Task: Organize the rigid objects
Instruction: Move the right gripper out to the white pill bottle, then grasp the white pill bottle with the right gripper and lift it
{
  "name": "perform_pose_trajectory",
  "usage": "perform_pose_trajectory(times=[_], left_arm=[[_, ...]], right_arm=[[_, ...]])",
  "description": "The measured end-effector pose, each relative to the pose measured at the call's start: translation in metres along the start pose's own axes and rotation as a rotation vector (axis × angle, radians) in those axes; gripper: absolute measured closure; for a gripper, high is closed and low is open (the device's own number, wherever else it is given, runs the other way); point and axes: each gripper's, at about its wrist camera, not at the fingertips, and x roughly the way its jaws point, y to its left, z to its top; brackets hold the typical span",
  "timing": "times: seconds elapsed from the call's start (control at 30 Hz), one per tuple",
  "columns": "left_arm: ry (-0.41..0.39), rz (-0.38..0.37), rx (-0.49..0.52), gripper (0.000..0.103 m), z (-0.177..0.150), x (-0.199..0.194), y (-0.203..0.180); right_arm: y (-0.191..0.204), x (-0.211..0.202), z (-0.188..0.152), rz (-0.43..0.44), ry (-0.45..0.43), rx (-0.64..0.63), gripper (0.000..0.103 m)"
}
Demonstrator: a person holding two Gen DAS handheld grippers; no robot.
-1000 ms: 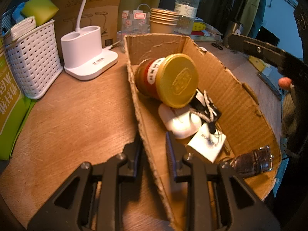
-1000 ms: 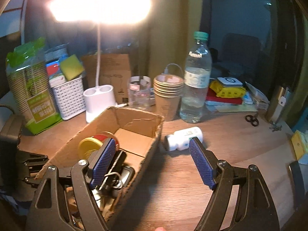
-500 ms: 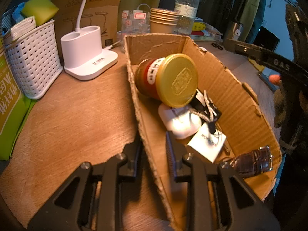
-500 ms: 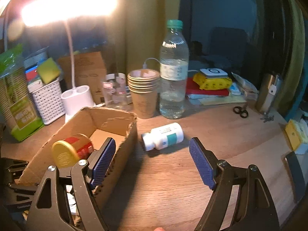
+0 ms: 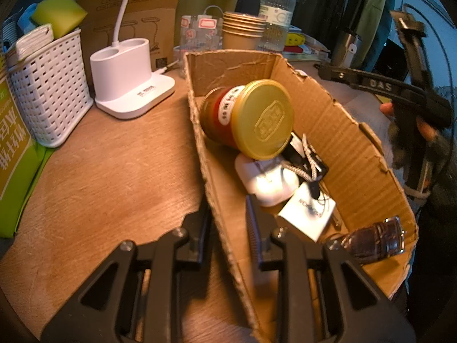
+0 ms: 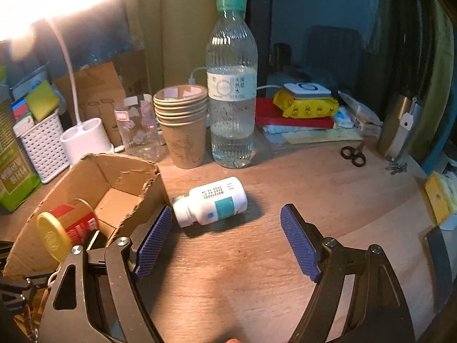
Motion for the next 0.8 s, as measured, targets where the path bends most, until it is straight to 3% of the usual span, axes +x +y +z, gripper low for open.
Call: perform_pose_trajectory(times=[0.4, 0.8], left_arm=[[0.000, 0.000, 0.000, 0.077, 0.000, 0.000, 0.000], [0.000, 0.000, 0.000, 0.077, 0.000, 0.000, 0.000]], right_arm=[[-0.007, 0.051, 0.026, -0.021, 0.084, 0.053, 0.021], [-0.010, 0.076, 0.015, -0.069, 0.156, 0.052, 0.021]])
